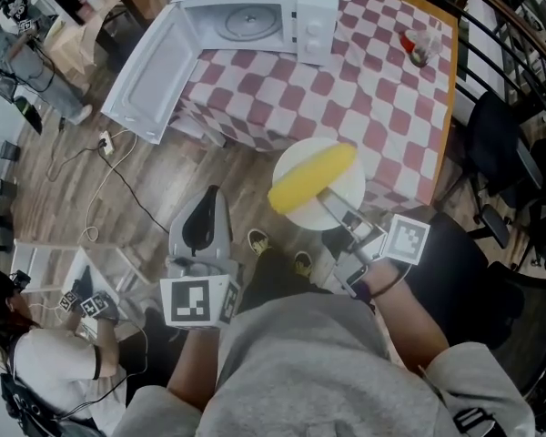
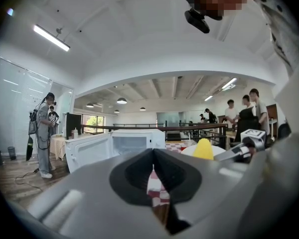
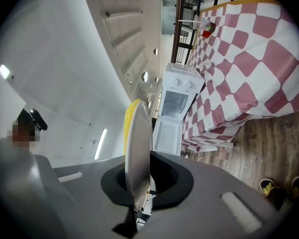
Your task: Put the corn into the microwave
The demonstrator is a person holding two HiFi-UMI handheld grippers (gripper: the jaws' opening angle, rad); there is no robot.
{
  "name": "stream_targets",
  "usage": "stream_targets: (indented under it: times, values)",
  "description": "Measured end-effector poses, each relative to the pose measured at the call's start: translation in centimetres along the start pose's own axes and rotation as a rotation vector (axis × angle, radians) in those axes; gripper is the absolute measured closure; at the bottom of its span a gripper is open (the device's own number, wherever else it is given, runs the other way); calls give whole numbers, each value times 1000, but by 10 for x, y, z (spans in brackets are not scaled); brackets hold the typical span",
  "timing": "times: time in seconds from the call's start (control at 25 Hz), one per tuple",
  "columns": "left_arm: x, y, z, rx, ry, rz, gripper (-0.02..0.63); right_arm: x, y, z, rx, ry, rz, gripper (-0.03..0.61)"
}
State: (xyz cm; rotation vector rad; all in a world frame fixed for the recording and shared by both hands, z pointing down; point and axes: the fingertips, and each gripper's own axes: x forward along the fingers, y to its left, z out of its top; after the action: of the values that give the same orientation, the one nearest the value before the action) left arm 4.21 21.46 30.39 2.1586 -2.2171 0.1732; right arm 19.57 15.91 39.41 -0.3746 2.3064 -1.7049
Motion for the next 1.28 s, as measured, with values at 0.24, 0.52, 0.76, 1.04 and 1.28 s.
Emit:
stream_targets:
  times: [0.24,0.52,0.76,1.04,1.28]
  values:
    - [11,6,0,12,1,-11,606,14,2,7,-14,-1,13,571]
    - [40,28,0,-8,-3,-38,606,41,-3,19,-20,-17,-13,571]
    - [71,59,-2,-16,0,-45,606,76,-12,33,-24,-25,-26,571]
    - [113,97,-5,-31,1,-54,606,120,-26,50,-11,-33,-50,571]
    - [139,128,-8,-48,7,-58,606,154,-32,61,-7,-32,-69,571]
